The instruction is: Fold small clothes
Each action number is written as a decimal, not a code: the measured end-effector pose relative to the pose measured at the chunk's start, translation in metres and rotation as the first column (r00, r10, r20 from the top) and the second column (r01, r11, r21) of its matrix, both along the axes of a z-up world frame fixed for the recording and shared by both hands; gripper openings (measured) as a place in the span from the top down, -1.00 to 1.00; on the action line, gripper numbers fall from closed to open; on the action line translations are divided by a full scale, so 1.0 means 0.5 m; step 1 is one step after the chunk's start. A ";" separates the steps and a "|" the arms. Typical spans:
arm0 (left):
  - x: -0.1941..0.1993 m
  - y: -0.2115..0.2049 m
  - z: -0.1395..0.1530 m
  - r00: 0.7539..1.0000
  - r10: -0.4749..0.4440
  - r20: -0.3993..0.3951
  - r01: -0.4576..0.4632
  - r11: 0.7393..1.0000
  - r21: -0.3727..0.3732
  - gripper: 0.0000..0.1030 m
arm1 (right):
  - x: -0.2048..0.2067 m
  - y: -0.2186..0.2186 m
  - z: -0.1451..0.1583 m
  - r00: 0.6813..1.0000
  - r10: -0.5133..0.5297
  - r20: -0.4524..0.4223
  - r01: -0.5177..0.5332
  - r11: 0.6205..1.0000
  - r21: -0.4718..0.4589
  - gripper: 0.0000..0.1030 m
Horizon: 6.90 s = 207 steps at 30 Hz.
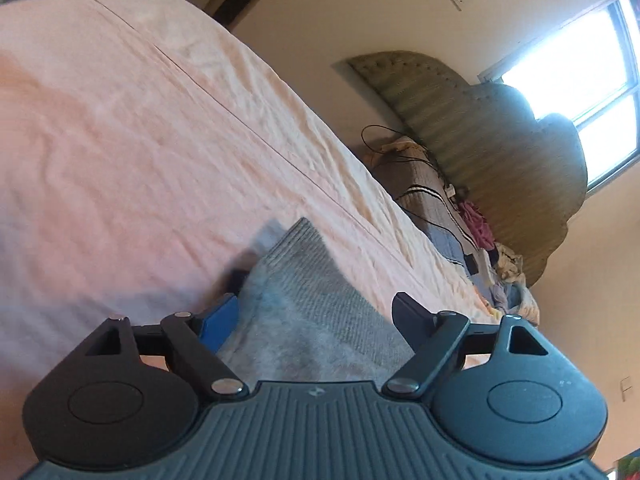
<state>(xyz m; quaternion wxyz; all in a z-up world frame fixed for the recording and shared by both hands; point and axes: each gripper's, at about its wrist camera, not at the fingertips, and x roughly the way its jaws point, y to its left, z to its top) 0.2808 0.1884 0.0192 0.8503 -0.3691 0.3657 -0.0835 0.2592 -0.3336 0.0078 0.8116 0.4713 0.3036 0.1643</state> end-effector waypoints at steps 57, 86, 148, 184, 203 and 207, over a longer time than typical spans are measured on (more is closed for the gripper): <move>-0.268 -0.037 0.024 0.997 -0.066 0.026 0.046 0.884 0.466 -0.09 | -0.137 0.106 0.082 0.987 0.147 -0.069 -0.162 0.842 -0.514 -0.52; -0.271 -0.295 0.000 0.970 -0.240 0.046 0.124 0.645 0.754 -0.80 | -0.130 0.351 0.044 0.973 0.229 -0.039 -0.178 0.625 -0.760 -0.73; -0.701 0.007 -0.057 0.949 0.288 -0.129 -0.299 0.951 -0.074 0.91 | -0.551 0.155 0.057 0.996 0.065 -0.058 -0.082 0.928 -0.362 0.72; -0.587 -0.181 0.077 0.978 0.190 0.086 -0.207 0.936 0.286 0.90 | -0.470 0.177 0.115 0.965 0.257 0.050 -0.254 0.966 -0.049 -0.97; -0.555 -0.579 -0.004 0.842 -0.538 -0.023 0.446 0.673 0.591 0.90 | -0.264 0.124 0.014 0.948 0.303 -0.102 -0.298 0.953 0.060 -0.99; -0.556 -0.590 -0.006 0.847 -0.530 -0.027 0.442 0.675 0.591 0.89 | -0.200 0.153 0.023 0.922 0.361 -0.139 -0.369 0.929 -0.035 -0.99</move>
